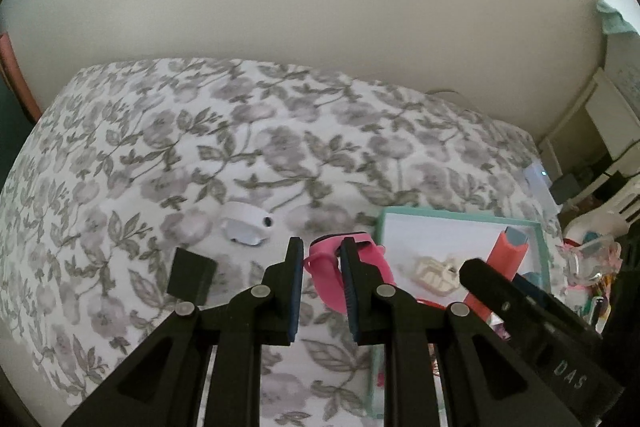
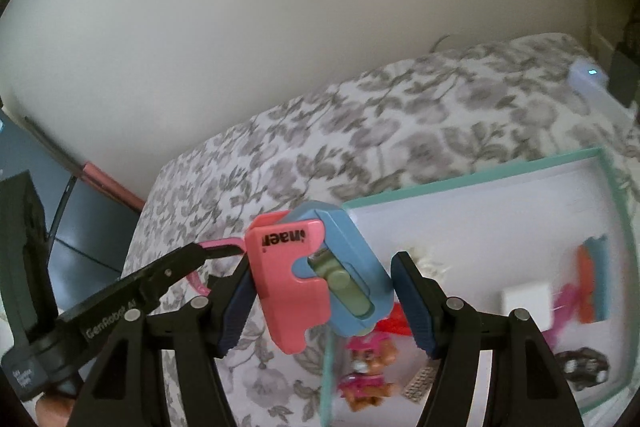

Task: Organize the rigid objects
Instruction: 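Carry the watch band with the left tool while the right tool carries the case to the tray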

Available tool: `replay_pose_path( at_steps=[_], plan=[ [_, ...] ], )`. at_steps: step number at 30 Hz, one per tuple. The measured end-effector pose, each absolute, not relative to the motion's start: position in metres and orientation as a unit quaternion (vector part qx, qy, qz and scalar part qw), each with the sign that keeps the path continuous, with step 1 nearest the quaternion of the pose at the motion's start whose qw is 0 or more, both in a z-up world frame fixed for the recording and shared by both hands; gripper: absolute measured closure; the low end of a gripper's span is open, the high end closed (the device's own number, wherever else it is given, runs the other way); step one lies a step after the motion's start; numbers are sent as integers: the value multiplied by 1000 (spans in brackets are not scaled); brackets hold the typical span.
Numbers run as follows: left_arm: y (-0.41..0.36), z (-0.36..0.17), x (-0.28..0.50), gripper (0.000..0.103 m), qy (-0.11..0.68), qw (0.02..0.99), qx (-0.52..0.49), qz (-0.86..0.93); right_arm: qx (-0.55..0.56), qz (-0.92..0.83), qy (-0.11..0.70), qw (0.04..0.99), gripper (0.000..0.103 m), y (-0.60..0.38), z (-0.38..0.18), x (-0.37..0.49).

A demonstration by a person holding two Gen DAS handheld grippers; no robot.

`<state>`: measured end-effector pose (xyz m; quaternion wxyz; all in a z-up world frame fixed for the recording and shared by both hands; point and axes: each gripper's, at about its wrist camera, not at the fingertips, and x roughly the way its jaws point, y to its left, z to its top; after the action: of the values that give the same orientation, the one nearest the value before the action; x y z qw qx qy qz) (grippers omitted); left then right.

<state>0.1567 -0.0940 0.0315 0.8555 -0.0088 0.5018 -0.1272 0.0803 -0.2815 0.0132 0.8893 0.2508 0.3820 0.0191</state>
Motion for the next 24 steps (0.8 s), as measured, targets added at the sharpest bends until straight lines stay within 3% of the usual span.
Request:
replay_pose_path(
  at_steps=[24],
  plan=[
    [-228,17,110,83,504,834,71,-213,262,-125,392,873,34,-391,6,37]
  ],
)
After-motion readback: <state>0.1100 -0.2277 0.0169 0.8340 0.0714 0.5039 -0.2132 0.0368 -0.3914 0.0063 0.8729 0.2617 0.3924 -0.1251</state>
